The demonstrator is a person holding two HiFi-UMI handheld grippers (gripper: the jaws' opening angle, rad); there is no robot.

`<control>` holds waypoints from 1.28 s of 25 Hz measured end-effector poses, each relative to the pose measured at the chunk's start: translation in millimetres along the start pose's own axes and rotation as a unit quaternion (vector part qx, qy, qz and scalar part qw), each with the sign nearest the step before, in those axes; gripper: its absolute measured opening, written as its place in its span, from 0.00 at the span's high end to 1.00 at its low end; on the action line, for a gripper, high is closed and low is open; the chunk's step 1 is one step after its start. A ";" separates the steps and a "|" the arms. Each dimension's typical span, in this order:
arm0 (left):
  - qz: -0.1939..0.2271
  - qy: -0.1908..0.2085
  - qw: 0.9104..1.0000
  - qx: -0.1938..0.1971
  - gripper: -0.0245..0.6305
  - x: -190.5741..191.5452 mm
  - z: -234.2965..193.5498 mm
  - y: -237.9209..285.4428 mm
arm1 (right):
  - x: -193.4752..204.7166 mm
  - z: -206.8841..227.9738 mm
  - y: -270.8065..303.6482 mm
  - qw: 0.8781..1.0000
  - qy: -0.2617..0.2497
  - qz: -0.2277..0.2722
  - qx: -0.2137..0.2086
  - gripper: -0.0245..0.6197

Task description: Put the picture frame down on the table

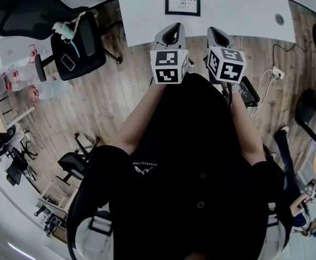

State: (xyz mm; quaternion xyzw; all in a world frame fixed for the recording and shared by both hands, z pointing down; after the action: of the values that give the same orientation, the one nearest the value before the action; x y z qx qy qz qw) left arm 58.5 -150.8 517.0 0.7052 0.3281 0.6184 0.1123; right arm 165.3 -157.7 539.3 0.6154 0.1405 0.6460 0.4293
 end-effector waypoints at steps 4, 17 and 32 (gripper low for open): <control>0.035 0.003 0.999 0.001 0.95 -27.1 4.5 -15.9 | -20.9 -5.7 -17.0 0.999 -0.012 0.032 -0.003 0.96; 0.111 0.016 0.994 0.001 0.95 -85.9 10.9 -58.1 | -84.2 -33.4 -69.6 0.987 -0.082 0.140 0.005 0.96; 0.213 0.044 0.976 -0.005 0.95 -168.8 8.3 -108.4 | -150.3 -36.5 -123.5 0.966 -0.098 0.241 0.008 0.96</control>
State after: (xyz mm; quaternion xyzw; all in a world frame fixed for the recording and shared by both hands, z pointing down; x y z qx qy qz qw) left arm 27.9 -168.0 319.3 0.7301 0.1725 0.6603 -0.0333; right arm 160.1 -181.3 342.9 0.6946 -0.0492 0.6660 0.2675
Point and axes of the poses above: the fingertips, and each gripper's own axes: y forward along the fingers, z to its right, x out of its underside, the point moved 1 cm from there along -y, backward along the fingers, and after that the axes turned 6 degrees about -z, right-handed, at the moved point
